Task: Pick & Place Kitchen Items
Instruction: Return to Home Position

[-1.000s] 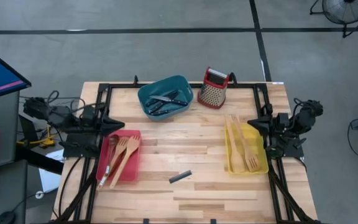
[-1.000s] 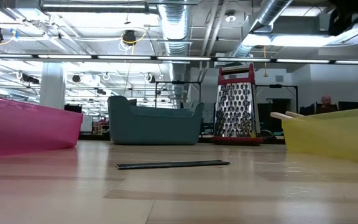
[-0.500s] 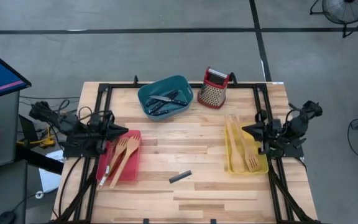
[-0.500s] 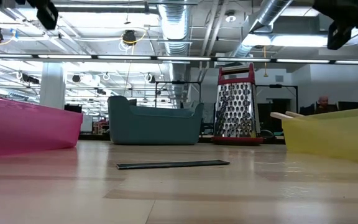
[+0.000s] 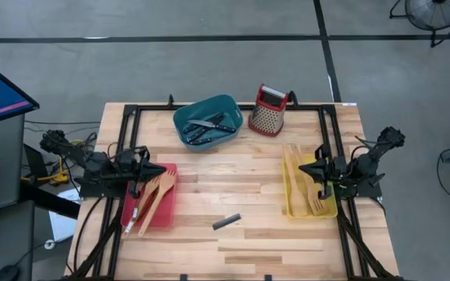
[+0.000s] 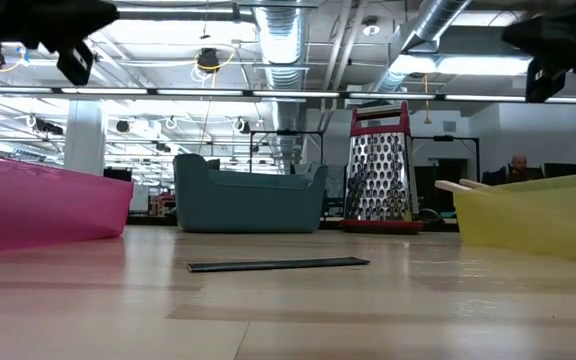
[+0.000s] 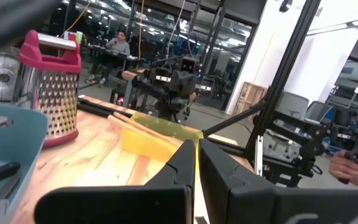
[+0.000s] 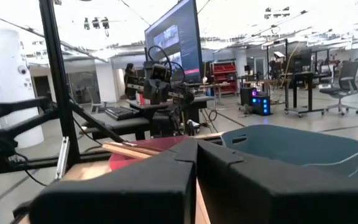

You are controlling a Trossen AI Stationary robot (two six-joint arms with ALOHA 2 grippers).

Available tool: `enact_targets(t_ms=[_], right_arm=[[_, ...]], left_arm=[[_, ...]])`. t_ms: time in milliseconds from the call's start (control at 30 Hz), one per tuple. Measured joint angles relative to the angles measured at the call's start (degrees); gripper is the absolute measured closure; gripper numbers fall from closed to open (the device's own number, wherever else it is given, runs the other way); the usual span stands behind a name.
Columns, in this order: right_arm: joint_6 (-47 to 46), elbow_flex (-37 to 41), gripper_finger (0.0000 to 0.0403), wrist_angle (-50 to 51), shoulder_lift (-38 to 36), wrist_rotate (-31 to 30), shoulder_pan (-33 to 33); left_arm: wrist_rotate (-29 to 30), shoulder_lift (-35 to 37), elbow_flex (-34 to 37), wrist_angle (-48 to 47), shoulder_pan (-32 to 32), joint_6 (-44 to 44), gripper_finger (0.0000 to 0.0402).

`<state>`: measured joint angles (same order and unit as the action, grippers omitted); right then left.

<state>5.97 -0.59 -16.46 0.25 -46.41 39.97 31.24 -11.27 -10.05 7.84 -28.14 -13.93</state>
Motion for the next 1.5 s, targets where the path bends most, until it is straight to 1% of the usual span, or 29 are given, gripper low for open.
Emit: enact_targets(t_ms=[133,300,367,600,733,867,1033,1500], right_arm=[[-1.34,0.14,0.0396,1.30,0.04,0.06,0.04],[-0.19,0.16,0.0398,0.94,0.02,0.05,0.02],[-0.07,0.16,0.0395,1.07,0.03,0.07,0.02],[0.01,0.18,0.0395,2.01,0.04,0.02,0.02],[0.48,0.20,0.0393,2.79,0.04,-1.37,0.02],[0.56,0.22,0.0375,2.74,0.04,-3.48,-0.02],[0.54,0.23,0.0357,2.74,0.04,-3.33,0.00],[0.51,0.27,0.0354,2.72,0.04,-3.17,0.00]], left_arm=[[0.00,0.00,3.87,3.80,0.00,0.02,0.0400],[-0.02,0.00,8.44,9.66,0.00,0.07,0.0400],[0.02,0.00,9.68,10.68,-0.02,0.15,0.0400],[-1.22,-0.35,9.66,12.10,0.00,2.85,0.0400],[1.71,-0.35,9.66,12.10,0.00,3.14,0.0400],[2.02,-0.35,9.66,12.15,0.00,3.06,0.0400],[2.05,-0.35,9.66,12.21,0.00,2.99,0.0399],[2.21,-0.35,9.66,12.55,0.00,2.97,0.0394]])
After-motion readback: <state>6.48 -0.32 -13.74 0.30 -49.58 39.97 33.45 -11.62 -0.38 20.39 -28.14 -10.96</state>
